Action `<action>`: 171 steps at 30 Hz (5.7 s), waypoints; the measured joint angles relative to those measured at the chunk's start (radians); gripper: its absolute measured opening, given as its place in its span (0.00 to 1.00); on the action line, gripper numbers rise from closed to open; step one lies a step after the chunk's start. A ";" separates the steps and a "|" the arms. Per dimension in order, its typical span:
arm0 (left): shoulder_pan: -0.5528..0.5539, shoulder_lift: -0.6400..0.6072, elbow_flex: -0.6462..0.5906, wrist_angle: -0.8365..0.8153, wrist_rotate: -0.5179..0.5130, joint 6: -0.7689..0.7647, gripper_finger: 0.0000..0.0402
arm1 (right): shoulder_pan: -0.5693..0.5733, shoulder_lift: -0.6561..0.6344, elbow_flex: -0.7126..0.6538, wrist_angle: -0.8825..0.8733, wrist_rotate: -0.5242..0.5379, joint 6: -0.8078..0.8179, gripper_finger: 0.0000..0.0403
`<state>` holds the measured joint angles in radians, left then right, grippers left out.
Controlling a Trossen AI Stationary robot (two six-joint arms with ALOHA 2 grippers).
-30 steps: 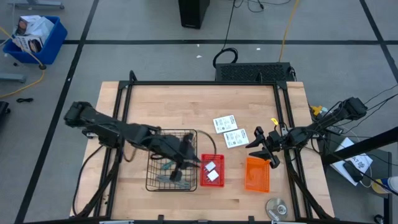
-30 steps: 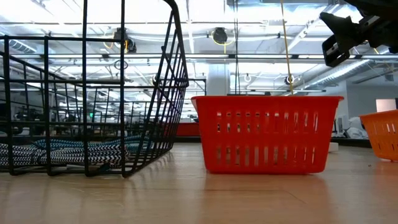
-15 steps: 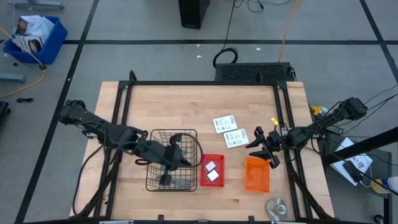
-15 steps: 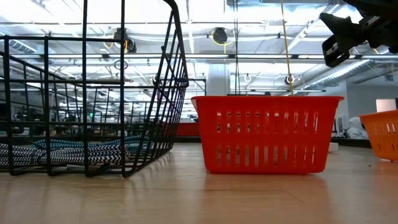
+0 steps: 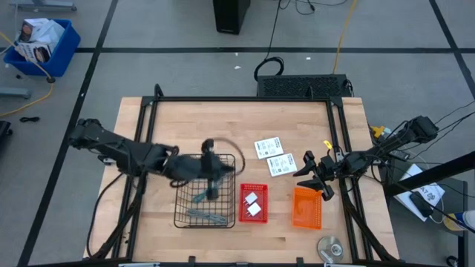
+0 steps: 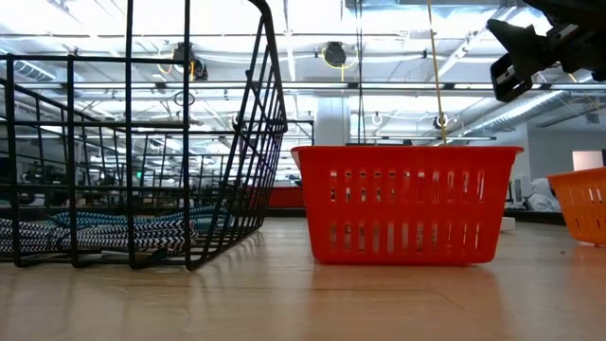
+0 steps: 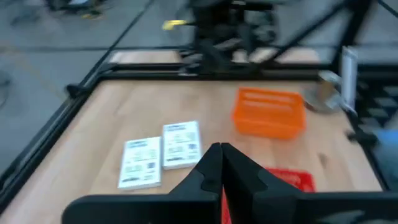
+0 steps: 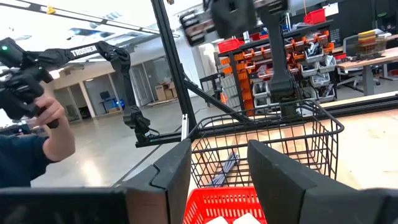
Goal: Pick and place items into bin
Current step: Put the top card reader box into the orange basket
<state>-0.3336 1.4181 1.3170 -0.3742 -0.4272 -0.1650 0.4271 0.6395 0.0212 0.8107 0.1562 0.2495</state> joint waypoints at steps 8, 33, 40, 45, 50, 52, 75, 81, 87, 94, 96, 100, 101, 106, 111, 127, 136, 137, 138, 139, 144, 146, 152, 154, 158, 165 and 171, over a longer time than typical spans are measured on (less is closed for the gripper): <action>0.041 -0.078 -0.023 0.037 0.018 -0.067 0.05 | 0.000 0.000 0.000 0.000 0.000 0.000 0.38; -0.001 -0.694 -1.051 0.814 0.163 0.012 0.08 | -0.001 -0.001 0.000 0.094 0.205 0.222 0.38; 0.041 -0.804 -1.184 0.879 0.212 0.025 0.08 | -0.037 -0.006 0.013 0.112 0.251 0.180 0.38; 0.075 -0.849 -1.241 0.894 0.253 0.038 0.08 | -0.117 -0.003 0.106 -0.249 0.180 0.182 0.38; 0.113 -0.852 -1.295 0.977 0.252 0.068 0.08 | -0.212 -0.006 0.241 -0.544 0.076 0.122 0.38; 0.134 -0.853 -1.306 0.980 0.252 0.087 0.08 | -0.247 -0.005 0.304 -0.652 0.011 0.094 0.38; 0.183 -0.850 -1.307 0.973 0.261 0.030 0.08 | -0.703 0.333 0.607 -1.344 -0.276 -0.062 0.38; 0.183 -0.850 -1.307 0.973 0.261 0.030 0.08 | -0.777 0.461 0.615 -1.296 -0.413 -0.189 0.38; 0.183 -0.850 -1.307 0.973 0.261 0.030 0.08 | -0.777 0.562 0.683 -1.336 -0.391 -0.341 0.38; 0.183 -0.850 -1.307 0.973 0.261 0.030 0.08 | -0.799 0.713 0.750 -1.416 -0.389 -0.425 0.38; 0.183 -0.850 -1.307 0.973 0.261 0.030 0.08 | -0.809 0.751 0.762 -1.438 -0.389 -0.441 0.38; 0.183 -0.850 -1.307 0.973 0.261 0.030 0.08 | -0.831 0.806 0.771 -1.472 -0.389 -0.489 0.38; 0.183 -0.850 -1.307 0.973 0.260 0.030 0.08 | -0.837 0.815 0.771 -1.471 -0.389 -0.500 0.38; 0.183 -0.850 -1.307 0.973 0.260 0.030 0.08 | -0.852 0.841 0.774 -1.444 -0.391 -0.534 0.38; 0.183 -0.850 -1.307 0.973 0.260 0.030 0.08 | -0.851 0.862 0.776 -1.437 -0.393 -0.563 0.38; 0.183 -0.850 -1.306 0.973 0.260 0.030 0.08 | -0.838 0.878 0.772 -1.367 -0.288 -0.595 0.38; 0.183 -0.850 -1.306 0.973 0.260 0.030 0.08 | -0.793 0.878 0.772 -1.350 -0.251 -0.655 0.38; 0.183 -0.850 -1.306 0.972 0.260 0.030 0.08 | -0.792 0.878 0.771 -1.346 -0.250 -0.664 0.38; 0.183 -0.850 -1.306 0.973 0.260 0.030 0.08 | -0.792 0.879 0.771 -1.342 -0.251 -0.670 0.38; 0.183 -0.850 -1.306 0.973 0.260 0.030 0.08 | -0.792 0.879 0.771 -1.338 -0.253 -0.671 0.38; 0.183 -0.850 -1.306 0.973 0.260 0.030 0.08 | -0.800 0.879 0.771 -1.377 -0.342 -0.656 0.38; 0.183 -0.850 -1.306 0.973 0.260 0.030 0.08 | -0.804 0.891 0.771 -1.399 -0.397 -0.615 0.38; 0.183 -0.849 -1.306 0.972 0.260 0.030 0.08 | -0.784 0.885 0.771 -1.479 -0.486 -0.497 0.38; 0.183 -0.850 -1.306 0.973 0.260 0.030 0.08 | -0.773 0.869 0.769 -1.481 -0.484 -0.497 0.38; 0.183 -0.850 -1.306 0.973 0.260 0.030 0.08 | -0.751 0.826 0.766 -1.443 -0.436 -0.494 0.38; 0.182 -0.850 -1.306 0.973 0.260 0.030 0.08 | -0.724 0.758 0.766 -1.415 -0.410 -0.493 0.38; 0.182 -0.849 -1.306 0.973 0.261 0.030 0.08 | -0.716 0.747 0.767 -1.351 -0.412 -0.524 0.38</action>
<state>-0.1513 0.5686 0.0109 0.5983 -0.1666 -0.1352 -0.2893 1.3865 0.7879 -0.5399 -0.2562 -0.2745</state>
